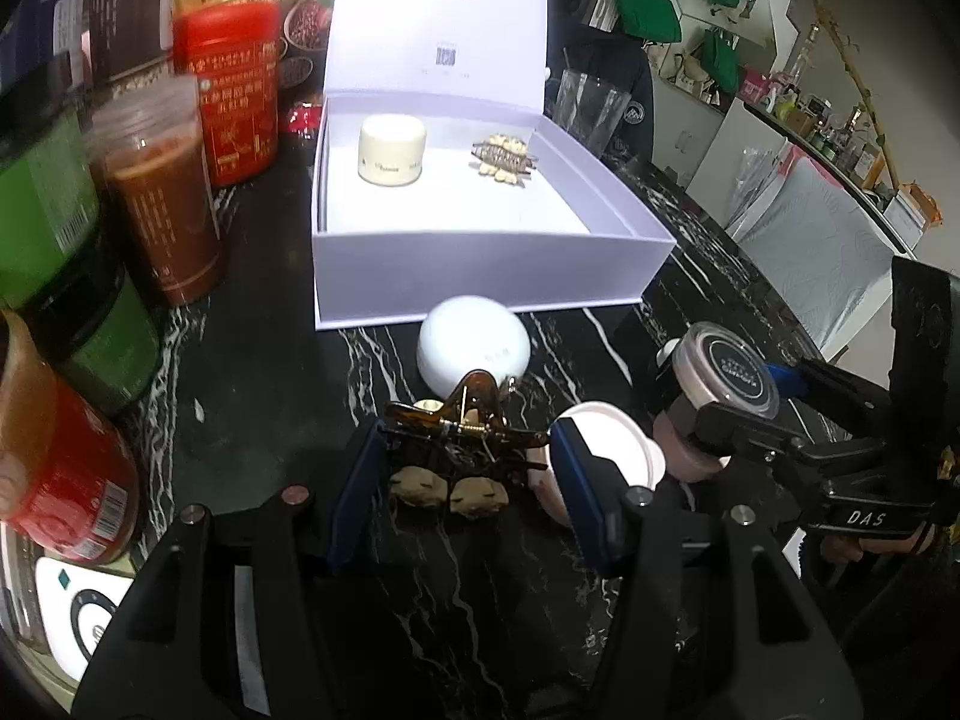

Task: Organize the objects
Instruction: 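Close left tool on brown claw clip while right tool holds the jar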

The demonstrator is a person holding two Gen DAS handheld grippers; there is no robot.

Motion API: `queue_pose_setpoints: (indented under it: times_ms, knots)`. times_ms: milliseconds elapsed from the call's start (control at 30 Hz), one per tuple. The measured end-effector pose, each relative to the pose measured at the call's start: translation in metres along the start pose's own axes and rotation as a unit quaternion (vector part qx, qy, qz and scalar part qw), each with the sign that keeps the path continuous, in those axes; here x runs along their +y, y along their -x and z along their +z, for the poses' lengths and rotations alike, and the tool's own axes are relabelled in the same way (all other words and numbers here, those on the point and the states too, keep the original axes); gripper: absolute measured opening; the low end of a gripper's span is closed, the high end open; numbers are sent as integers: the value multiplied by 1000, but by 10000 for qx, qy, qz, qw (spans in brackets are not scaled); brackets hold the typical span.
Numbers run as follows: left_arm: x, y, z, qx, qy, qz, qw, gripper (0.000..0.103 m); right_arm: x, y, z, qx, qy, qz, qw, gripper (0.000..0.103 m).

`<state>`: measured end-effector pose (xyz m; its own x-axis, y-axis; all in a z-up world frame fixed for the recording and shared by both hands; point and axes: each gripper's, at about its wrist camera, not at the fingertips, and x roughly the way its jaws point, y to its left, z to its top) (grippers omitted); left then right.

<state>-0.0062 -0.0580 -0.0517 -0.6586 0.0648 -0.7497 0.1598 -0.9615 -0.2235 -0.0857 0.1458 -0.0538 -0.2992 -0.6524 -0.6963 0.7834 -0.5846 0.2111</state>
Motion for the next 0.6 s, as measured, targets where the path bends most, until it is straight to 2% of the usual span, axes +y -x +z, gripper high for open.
queue_pose_setpoints:
  times_ms: [600]
  knots:
    - [-4, 13, 11, -97, -26, 35, 9999, 55, 5, 6, 10, -62, 173, -6, 9998, 70]
